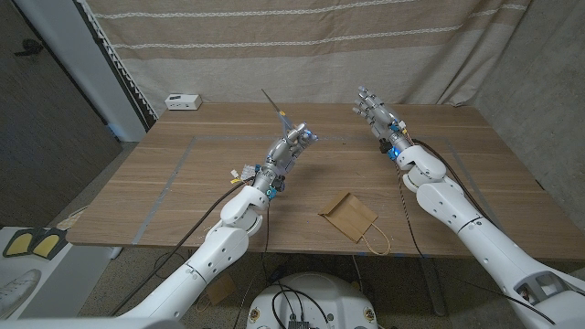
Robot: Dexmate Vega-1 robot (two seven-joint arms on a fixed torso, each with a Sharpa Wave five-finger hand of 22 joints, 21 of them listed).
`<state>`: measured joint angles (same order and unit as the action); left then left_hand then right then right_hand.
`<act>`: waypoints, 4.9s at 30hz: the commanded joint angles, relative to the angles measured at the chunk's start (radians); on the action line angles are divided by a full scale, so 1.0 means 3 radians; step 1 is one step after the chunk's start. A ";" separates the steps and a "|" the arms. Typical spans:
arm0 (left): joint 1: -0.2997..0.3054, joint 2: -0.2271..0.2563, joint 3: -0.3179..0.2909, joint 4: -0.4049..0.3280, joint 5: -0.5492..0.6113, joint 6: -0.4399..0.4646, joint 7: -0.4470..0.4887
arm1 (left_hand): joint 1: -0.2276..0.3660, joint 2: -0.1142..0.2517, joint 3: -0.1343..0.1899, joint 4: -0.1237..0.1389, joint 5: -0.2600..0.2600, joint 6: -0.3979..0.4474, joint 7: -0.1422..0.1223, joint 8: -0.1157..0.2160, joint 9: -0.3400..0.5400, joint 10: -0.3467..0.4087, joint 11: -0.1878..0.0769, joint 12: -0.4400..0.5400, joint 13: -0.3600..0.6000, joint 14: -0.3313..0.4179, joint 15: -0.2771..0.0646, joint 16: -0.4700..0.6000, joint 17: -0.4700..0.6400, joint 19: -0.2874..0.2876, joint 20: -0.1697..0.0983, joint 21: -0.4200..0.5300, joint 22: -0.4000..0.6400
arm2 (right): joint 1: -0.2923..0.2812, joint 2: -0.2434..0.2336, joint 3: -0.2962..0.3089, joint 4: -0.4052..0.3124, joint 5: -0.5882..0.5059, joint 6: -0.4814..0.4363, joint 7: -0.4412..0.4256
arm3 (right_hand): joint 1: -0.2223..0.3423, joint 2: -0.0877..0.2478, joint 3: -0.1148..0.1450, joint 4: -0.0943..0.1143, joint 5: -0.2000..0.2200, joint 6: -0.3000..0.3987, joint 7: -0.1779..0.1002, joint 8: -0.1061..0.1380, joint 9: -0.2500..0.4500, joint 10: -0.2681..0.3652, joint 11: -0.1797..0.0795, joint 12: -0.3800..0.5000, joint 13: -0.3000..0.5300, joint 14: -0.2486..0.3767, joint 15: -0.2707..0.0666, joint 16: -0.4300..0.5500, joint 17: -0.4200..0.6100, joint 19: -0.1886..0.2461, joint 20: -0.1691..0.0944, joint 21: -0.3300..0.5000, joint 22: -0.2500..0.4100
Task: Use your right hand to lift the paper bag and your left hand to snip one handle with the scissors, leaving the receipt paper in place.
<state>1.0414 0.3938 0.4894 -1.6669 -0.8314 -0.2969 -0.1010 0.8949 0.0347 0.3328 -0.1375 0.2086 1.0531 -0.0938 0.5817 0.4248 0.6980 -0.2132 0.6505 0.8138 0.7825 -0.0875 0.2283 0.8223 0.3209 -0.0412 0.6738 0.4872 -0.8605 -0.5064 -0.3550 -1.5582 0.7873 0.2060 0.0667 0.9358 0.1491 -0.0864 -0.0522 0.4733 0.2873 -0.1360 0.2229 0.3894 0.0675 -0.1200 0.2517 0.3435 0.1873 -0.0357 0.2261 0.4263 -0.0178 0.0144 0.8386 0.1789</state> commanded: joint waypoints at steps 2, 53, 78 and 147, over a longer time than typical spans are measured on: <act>-0.0017 -0.0036 0.0025 0.0085 -0.0044 -0.0086 -0.0199 | -0.0068 -0.0057 0.0252 -0.0017 0.0029 -0.0466 -0.0417 -0.0497 -0.0609 -0.0140 -0.0010 -0.0367 -0.0298 -0.0151 -0.0461 -0.0094 -0.0163 -0.0033 -0.0280 0.0028 -0.0074 | -0.0031 -0.0013 0.0011 -0.0049 -0.0004 -0.0005 -0.0037 | -0.0015 0.0016 -0.0007 -0.0011 0.0019 0.0019 -0.0004 0.0025 0.0012 -0.0018 0.0001 0.0017 -0.0004 -0.0014 -0.0273 0.0031 -0.0005 0.0005 0.0036 -0.0013 0.0013; -0.0022 -0.0104 0.0009 0.0121 -0.0148 -0.0031 -0.0214 | 0.0158 -0.0223 0.0549 -0.0064 -0.0055 0.0439 -0.0380 -0.1132 -0.0672 0.1373 0.0007 0.0860 0.1019 0.0501 -0.0476 0.1104 0.0919 -0.0162 -0.0355 0.0954 -0.0319 | 0.0007 -0.0003 -0.0019 -0.0074 -0.0064 -0.0011 -0.0082 | -0.0030 0.0018 -0.0008 -0.0015 0.0022 0.0024 -0.0003 0.0032 0.0010 -0.0022 -0.0002 0.0031 -0.0014 -0.0028 -0.0276 0.0039 -0.0038 0.0005 0.0048 -0.0064 0.0015; 0.0000 -0.0055 -0.0013 0.0050 -0.0190 0.0124 -0.0085 | 0.0408 -0.0407 0.0267 -0.0042 -0.0026 0.0556 -0.0347 -0.1053 -0.0533 0.1307 0.0005 0.1338 0.1355 0.0570 -0.0471 0.1255 0.1051 -0.0118 -0.0328 0.0968 -0.0474 | -0.0014 -0.0034 0.0014 -0.0141 -0.0149 0.0057 -0.0159 | -0.0039 0.0019 -0.0008 -0.0015 0.0022 0.0023 -0.0006 0.0032 0.0008 -0.0028 0.0002 0.0035 -0.0020 -0.0050 -0.0248 0.0036 -0.0053 -0.0001 0.0061 -0.0089 0.0016; 0.0231 0.0335 -0.0106 -0.0502 0.0031 0.0584 0.0702 | -0.0718 -0.0612 -0.2213 0.0025 0.0482 0.0917 0.0224 -0.1106 -0.0655 0.1250 0.0017 0.1707 0.0900 0.0680 -0.0440 0.0985 0.0662 0.0161 -0.0193 0.0553 -0.0816 | 0.0050 -0.0035 0.0045 -0.0063 -0.0099 0.0088 -0.0064 | -0.0060 0.0023 -0.0009 -0.0019 0.0025 0.0027 -0.0010 0.0036 0.0001 -0.0055 0.0009 0.0033 -0.0055 -0.0084 -0.0233 0.0039 -0.0098 -0.0009 0.0078 -0.0164 0.0017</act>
<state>1.0984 0.5005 0.4592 -1.8092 -0.8271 -0.1144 0.0833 0.6617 -0.1442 -0.3198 -0.1323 0.3452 1.2969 -0.0534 0.2320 0.2184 0.8875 -0.0303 1.1173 1.0490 0.9727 -0.1445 0.5143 1.0155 0.3656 -0.0430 0.8391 0.2397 -0.8430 -0.5197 -0.3444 -1.5794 0.7528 0.2294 0.0477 0.9225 0.1542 -0.0865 -0.0520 0.4733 0.2892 -0.1378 0.2277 0.3898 0.0550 -0.1179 0.2586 0.3247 0.1676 -0.0412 0.2331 0.3940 -0.0214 0.0288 0.7935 0.1789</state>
